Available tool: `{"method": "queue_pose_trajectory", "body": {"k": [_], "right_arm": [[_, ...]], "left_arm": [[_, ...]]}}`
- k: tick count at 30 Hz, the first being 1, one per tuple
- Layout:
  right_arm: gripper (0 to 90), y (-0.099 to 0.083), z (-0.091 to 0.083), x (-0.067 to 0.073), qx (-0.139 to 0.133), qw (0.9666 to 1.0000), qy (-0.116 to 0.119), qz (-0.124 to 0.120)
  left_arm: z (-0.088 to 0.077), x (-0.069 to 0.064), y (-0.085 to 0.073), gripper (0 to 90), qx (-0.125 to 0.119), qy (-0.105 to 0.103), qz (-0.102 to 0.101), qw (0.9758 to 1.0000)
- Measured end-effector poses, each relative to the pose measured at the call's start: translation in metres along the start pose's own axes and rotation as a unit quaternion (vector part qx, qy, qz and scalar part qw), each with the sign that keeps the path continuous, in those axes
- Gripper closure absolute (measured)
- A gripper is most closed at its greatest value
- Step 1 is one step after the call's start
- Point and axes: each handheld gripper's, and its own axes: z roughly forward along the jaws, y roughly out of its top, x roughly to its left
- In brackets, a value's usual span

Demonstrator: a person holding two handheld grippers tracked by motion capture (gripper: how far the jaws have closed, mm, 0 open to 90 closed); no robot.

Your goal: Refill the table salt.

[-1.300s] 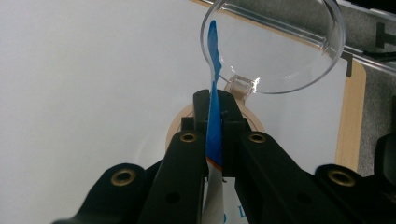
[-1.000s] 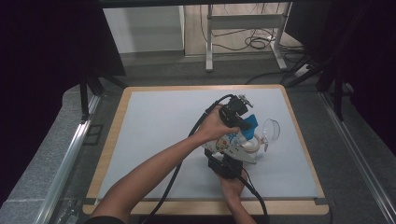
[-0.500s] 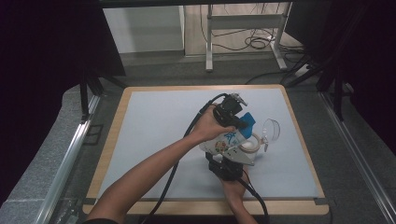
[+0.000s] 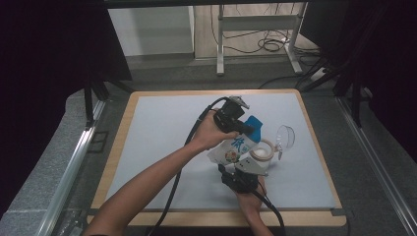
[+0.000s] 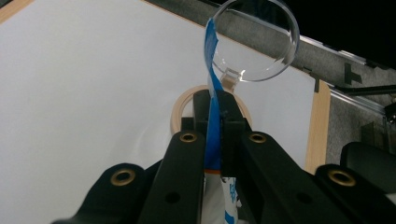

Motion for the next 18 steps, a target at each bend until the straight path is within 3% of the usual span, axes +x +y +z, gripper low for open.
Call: {"method": "queue_pose_trajectory", "body": {"k": [8,18], "right_arm": [[44.1,0.002,-0.006,-0.012,-0.008,0.9995,0.005,0.031],[44.1,-0.002,-0.014,-0.020,-0.012,0.9993,0.007,0.034]], "left_arm": [[-0.005,0.008,-0.014,89.6,-0.007,-0.006,-0.018,0.9998],[-0.014,0.011,-0.029,89.6,-0.031,-0.009,-0.025,0.9992]]}}
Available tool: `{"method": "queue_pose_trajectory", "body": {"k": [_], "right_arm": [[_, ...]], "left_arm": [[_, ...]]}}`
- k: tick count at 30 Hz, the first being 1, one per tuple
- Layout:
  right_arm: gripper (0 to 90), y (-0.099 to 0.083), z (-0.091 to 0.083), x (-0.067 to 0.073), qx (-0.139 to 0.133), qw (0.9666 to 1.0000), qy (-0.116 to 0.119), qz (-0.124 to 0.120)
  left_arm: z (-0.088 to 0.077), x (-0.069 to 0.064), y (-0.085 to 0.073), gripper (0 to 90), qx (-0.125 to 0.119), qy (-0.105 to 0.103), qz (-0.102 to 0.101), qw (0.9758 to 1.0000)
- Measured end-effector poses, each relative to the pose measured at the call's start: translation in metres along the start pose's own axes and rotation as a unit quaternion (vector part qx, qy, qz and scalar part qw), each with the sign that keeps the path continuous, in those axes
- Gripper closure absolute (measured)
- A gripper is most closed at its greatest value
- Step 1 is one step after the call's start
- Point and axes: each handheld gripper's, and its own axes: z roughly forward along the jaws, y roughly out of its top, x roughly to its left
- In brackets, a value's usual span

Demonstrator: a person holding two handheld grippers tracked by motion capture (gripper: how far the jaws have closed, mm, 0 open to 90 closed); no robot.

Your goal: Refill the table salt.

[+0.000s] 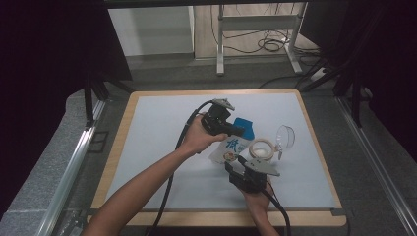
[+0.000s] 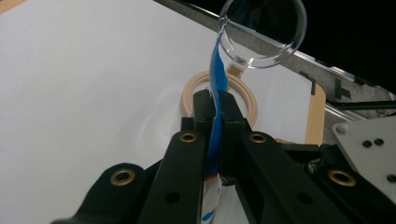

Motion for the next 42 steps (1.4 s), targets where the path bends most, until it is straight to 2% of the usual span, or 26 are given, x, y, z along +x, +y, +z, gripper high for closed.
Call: {"method": "queue_pose_trajectory", "body": {"k": [4,9,15,20,25,31,36,38,42], "right_arm": [[44.1,0.000,-0.004,-0.002,-0.004,1.0000,0.003,0.002],[44.1,-0.001,-0.011,-0.004,-0.007,0.9999,0.007,0.004],[44.1,-0.007,-0.023,-0.013,-0.005,0.9998,0.014,0.015],[44.1,-0.014,-0.033,-0.023,-0.007,0.9997,0.009,0.023],[44.1,-0.015,-0.039,-0.030,-0.011,0.9995,0.002,0.029],[44.1,-0.014,-0.040,-0.033,-0.013,0.9996,-0.001,0.026],[44.1,-0.014,-0.039,-0.033,-0.013,0.9995,0.000,0.027],[44.1,-0.014,-0.039,-0.032,-0.013,0.9996,0.001,0.027],[44.1,-0.015,-0.039,-0.031,-0.010,0.9996,0.004,0.025]], "left_arm": [[-0.006,0.001,-0.005,89.7,-0.013,-0.003,-0.007,0.9999],[-0.018,0.005,-0.011,89.7,-0.017,0.000,-0.006,0.9998],[-0.034,0.013,-0.021,89.6,-0.033,0.016,-0.017,0.9992],[-0.051,0.023,-0.032,89.6,-0.056,0.031,-0.033,0.9974],[-0.067,0.038,-0.043,89.6,-0.072,0.055,-0.049,0.9947],[-0.083,0.062,-0.059,89.6,-0.088,0.090,-0.074,0.9893],[-0.095,0.084,-0.078,89.6,-0.108,0.117,-0.102,0.9819],[-0.098,0.092,-0.086,89.6,-0.117,0.128,-0.116,0.9781],[-0.106,0.104,-0.102,89.6,-0.122,0.145,-0.130,0.9732]]}}
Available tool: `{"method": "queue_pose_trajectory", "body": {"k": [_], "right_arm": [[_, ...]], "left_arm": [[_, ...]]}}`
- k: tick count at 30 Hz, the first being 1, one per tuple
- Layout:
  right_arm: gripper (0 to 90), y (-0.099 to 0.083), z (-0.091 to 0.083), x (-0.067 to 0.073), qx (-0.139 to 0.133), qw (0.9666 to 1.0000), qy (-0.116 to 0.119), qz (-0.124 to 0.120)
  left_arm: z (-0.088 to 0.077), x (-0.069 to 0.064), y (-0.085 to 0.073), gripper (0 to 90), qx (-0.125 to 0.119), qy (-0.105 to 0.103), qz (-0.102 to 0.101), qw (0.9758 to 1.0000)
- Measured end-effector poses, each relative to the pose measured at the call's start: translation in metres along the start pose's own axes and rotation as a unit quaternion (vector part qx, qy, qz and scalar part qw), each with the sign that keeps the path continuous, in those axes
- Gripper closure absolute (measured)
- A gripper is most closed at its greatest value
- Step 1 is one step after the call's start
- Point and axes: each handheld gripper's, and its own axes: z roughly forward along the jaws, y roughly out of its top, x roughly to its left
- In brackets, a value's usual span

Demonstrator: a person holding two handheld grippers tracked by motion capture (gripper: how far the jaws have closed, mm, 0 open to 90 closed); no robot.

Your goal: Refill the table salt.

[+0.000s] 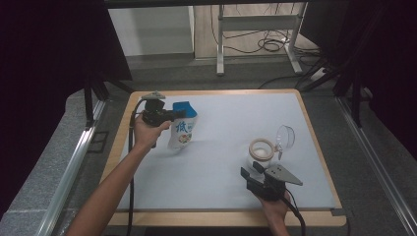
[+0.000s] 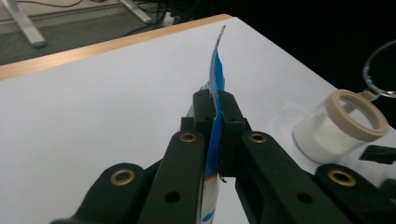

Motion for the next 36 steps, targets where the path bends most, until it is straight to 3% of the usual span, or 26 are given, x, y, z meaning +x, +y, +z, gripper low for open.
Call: {"method": "queue_pose_trajectory", "body": {"k": [6,18,24,29,36], "right_arm": [[44.1,0.000,0.001,0.002,0.000,1.0000,0.005,-0.002],[44.1,0.003,-0.003,0.000,-0.007,1.0000,0.003,0.000],[44.1,0.003,-0.003,0.000,-0.007,1.0000,0.002,0.001],[44.1,0.003,-0.003,0.001,-0.008,1.0000,0.002,0.000],[44.1,0.002,-0.003,0.000,-0.007,1.0000,0.000,0.001]], "left_arm": [[-0.015,0.013,-0.013,89.5,-0.010,0.013,-0.011,0.9998],[-0.033,0.015,-0.028,88.6,0.002,0.027,0.004,0.9996],[-0.038,0.016,-0.034,85.0,-0.003,0.027,0.008,0.9996],[-0.035,0.017,-0.036,75.0,0.000,0.029,0.008,0.9995],[-0.032,0.017,-0.040,52.1,0.004,0.039,0.009,0.9992]]}}
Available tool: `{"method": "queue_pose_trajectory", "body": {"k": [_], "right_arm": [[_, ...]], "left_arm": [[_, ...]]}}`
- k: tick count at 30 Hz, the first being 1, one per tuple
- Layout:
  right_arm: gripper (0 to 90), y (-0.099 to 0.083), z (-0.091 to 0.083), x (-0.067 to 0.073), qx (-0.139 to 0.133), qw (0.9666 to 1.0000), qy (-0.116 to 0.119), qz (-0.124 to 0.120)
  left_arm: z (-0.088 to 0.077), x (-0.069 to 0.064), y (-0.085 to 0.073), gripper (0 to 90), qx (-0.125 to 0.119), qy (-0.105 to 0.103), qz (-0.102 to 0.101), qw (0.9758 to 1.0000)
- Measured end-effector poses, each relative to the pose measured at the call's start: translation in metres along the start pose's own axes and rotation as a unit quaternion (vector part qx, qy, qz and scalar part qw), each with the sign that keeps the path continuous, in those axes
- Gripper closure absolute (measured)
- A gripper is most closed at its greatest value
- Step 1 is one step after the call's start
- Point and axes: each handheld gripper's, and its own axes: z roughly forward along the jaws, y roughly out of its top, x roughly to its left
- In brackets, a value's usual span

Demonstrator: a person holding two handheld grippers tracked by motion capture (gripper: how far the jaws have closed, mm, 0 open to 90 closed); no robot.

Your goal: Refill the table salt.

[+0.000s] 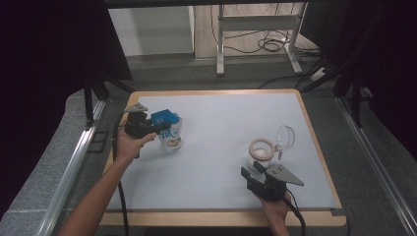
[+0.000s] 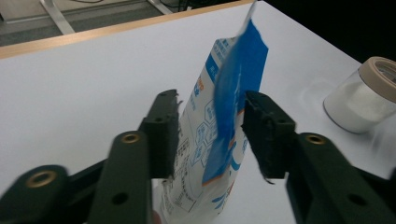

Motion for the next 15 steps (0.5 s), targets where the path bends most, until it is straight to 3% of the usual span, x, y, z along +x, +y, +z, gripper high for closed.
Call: {"method": "queue_pose_trajectory", "body": {"k": [7,15], "right_arm": [[44.1,0.000,-0.001,0.001,-0.001,1.0000,0.000,-0.001],[44.1,0.002,-0.002,0.001,-0.005,1.0000,0.000,-0.003]], "left_arm": [[-0.010,-0.005,-0.016,39.1,0.009,-0.002,0.002,1.0000],[-0.018,-0.013,-0.046,37.4,0.021,0.003,0.001,0.9998]]}}
